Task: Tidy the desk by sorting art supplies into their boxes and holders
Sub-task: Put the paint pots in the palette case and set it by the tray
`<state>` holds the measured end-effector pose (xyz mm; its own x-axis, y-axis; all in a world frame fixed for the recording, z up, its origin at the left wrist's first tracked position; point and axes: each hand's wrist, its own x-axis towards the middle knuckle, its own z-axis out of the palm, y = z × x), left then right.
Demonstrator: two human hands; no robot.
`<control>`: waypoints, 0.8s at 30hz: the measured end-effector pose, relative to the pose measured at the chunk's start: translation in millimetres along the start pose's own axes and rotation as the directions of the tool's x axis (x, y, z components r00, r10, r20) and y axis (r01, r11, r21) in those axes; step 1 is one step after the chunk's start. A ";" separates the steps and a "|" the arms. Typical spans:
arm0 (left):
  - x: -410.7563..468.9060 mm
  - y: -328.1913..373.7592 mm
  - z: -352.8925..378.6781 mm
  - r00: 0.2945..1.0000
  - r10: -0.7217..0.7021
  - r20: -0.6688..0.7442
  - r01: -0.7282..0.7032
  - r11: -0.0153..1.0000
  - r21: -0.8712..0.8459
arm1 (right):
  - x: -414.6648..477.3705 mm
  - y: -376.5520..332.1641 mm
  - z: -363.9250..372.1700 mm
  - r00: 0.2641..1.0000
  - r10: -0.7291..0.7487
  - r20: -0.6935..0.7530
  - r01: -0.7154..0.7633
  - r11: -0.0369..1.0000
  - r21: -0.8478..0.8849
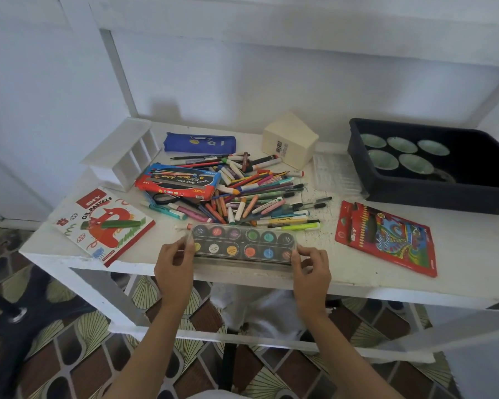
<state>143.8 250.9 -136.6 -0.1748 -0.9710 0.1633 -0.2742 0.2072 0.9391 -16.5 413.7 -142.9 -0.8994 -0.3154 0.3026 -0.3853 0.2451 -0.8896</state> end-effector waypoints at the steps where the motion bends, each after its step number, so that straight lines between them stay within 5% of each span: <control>1: -1.5 0.7 1.5 1.000 0.009 -0.018 -0.009 1.000 -0.004 | -0.2 -0.3 -0.4 1.000 0.003 0.000 -0.003 1.000 -0.004; 13: -5.5 2.1 5.0 0.995 0.099 -0.024 -0.098 0.995 0.014 | 0.1 -7.5 -4.8 0.999 0.028 0.034 -0.027 0.999 -0.021; 18: -3.1 8.0 -0.7 0.999 0.001 0.050 -0.002 1.000 0.024 | 23.8 -16.5 -21.4 0.969 0.079 0.235 -0.061 0.995 -0.085; 24: 13.8 25.6 -9.7 0.956 -0.254 0.145 0.249 0.967 0.056 | 48.7 -34.5 -22.1 0.720 -0.142 0.679 0.384 0.896 -0.220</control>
<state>143.5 241.6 -107.4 -0.2347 -0.9638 -0.1267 -0.3619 -0.0343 0.9316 -51.6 410.2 -89.9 -0.4529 -0.8845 0.1121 -0.7367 0.3005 -0.6058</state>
